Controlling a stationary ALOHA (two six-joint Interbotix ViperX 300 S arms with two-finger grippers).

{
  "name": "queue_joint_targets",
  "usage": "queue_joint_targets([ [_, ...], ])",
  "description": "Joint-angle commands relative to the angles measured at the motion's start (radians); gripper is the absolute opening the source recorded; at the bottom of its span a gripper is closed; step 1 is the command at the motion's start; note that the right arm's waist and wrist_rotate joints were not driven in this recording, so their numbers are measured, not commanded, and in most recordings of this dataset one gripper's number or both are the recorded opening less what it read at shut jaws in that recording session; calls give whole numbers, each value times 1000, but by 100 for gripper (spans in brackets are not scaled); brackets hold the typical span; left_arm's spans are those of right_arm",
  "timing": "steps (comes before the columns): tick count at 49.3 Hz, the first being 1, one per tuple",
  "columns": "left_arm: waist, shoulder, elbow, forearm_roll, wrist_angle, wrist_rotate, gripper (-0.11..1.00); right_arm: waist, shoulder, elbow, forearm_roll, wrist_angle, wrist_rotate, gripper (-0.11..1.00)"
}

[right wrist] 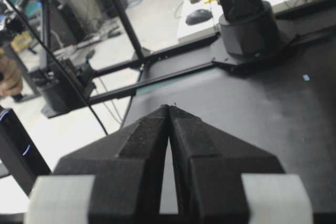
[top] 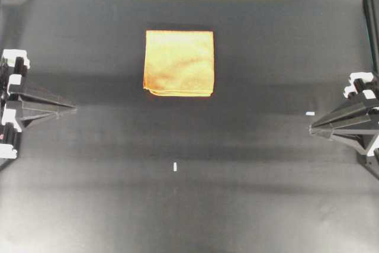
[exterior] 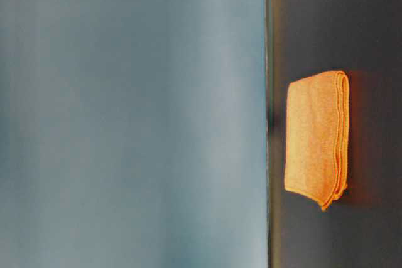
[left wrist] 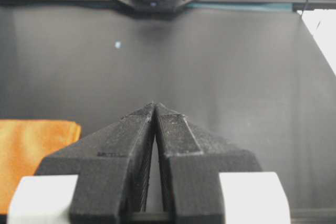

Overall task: Push an orange cloth with the left arm to wipe the desk.
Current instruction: 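Move the left gripper forward toward the orange cloth, then lower the left gripper onto the orange cloth's near edge and grasp it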

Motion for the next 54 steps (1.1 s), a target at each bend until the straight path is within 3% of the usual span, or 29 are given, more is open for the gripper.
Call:
queue_joint_targets([
  [1, 9, 75, -6, 37, -8, -23, 6, 0, 14, -9, -2, -8, 0, 3],
  [15, 66, 443, -110, 38, -94, -34, 0, 0, 67, 8, 0, 55, -2, 0],
  [37, 293, 841, -360, 38, -222, -31, 3, 2, 57, 35, 0, 109, -2, 0],
  [41, 328, 902, -402, 38, -233, -40, 18, 2, 52, 37, 0, 109, -2, 0],
  [50, 365, 1052, -500, 38, -225, -43, 72, 2, 46, 40, 0, 109, 0, 0],
  [54, 377, 1117, -541, 38, -219, -43, 87, 2, 46, 41, 0, 109, 0, 0],
])
